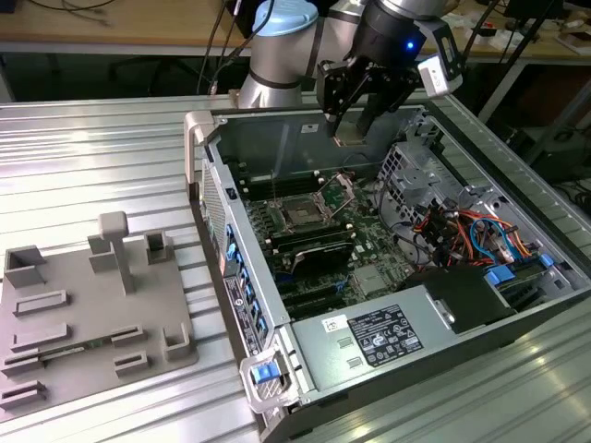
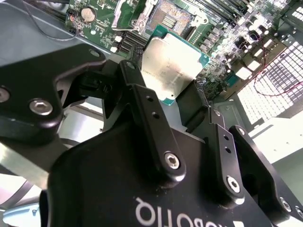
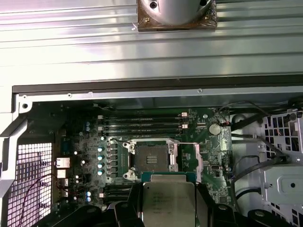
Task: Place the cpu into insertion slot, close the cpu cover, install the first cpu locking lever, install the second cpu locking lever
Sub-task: 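Place the cpu into insertion slot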
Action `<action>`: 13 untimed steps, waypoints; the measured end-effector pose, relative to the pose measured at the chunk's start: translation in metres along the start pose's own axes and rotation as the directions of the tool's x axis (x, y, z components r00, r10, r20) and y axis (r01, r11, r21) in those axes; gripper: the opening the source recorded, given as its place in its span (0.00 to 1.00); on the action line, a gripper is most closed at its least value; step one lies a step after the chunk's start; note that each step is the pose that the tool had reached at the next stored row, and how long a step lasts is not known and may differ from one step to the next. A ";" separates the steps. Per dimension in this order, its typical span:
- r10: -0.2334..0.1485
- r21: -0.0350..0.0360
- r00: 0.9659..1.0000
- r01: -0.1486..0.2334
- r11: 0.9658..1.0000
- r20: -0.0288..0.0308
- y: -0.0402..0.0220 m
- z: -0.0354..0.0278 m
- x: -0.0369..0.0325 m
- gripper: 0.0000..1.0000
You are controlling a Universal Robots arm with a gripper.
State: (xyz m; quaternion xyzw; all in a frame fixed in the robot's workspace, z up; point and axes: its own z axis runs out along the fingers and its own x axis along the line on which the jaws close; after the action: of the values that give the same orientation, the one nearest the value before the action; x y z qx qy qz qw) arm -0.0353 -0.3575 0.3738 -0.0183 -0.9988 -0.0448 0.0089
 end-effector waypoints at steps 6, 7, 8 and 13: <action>0.054 -0.001 0.999 -0.054 0.999 0.005 0.0002 0.0013 0.0009 0.55; 0.067 -0.002 0.998 -0.067 0.998 0.006 0.0001 0.0017 0.0012 0.55; 0.077 -0.002 0.997 -0.077 0.997 0.007 0.0000 0.0020 0.0016 0.55; 0.159 -0.004 0.987 -0.159 0.987 0.014 -0.0002 0.0046 0.0032 0.55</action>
State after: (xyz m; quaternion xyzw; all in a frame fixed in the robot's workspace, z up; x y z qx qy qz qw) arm -0.0386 -0.3573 0.3693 -0.0982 -0.9941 -0.0454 0.0052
